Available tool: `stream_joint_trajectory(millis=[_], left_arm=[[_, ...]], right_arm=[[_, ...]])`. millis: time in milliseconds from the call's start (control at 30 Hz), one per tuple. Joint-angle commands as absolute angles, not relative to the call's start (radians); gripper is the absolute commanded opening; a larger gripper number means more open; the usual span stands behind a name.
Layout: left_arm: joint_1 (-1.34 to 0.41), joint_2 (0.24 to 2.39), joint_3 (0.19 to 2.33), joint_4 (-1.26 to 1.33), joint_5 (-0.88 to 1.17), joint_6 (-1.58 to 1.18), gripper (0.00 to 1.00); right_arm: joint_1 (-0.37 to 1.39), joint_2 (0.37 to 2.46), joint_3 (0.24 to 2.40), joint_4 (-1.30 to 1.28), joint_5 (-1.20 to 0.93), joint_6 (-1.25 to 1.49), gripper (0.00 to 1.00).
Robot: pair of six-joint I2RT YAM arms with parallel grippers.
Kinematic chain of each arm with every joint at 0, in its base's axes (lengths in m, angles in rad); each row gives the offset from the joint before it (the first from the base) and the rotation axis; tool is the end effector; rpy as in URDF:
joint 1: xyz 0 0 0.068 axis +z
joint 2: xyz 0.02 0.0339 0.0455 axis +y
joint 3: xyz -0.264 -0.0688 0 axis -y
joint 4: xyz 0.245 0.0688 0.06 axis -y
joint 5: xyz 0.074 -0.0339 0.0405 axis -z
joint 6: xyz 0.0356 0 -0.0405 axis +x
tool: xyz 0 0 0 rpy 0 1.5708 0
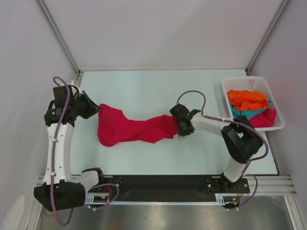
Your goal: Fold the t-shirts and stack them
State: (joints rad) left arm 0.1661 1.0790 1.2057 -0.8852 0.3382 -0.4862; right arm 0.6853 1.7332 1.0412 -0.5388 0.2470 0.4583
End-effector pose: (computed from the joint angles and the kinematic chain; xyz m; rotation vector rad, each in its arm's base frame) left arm 0.2080 0.0229 0.3627 -0.5856 2.2665 -0.5535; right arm 0.2578 0.1995 0.1616 -0.2508 2.7131 -0.0313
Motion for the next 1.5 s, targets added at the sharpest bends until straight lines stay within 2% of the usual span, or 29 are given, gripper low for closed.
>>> stream_joint_trajectory(millis=[0, 167, 367, 800, 967, 1267, 1467], left_arm=[[0.181, 1.060, 1.206, -0.857, 0.353, -0.462, 0.00], [0.181, 1.061, 1.212, -0.857, 0.348, -0.462, 0.00], [0.183, 1.101, 1.305, -0.879, 0.341, -0.466, 0.00], [0.183, 1.101, 1.598, -1.009, 0.270, -0.468, 0.00], [0.198, 1.017, 1.585, -1.006, 0.196, -0.523, 0.00], [0.281, 0.847, 1.562, -1.043, -0.070, -0.684, 0.01], [0.337, 0.815, 1.500, -1.040, -0.029, -0.713, 0.02]], right_arm=[[0.687, 1.741, 1.039, -0.489, 0.239, 0.439, 0.00], [0.696, 1.671, 1.043, -0.486, 0.264, 0.430, 0.00], [0.709, 1.534, 1.124, -0.563, 0.406, 0.399, 0.00], [0.700, 1.322, 1.436, -0.696, 0.630, 0.279, 0.00], [0.704, 1.252, 1.473, -0.721, 0.693, 0.272, 0.00], [0.713, 1.132, 1.456, -0.733, 0.788, 0.264, 0.00], [0.715, 1.091, 1.468, -0.727, 0.813, 0.247, 0.00]])
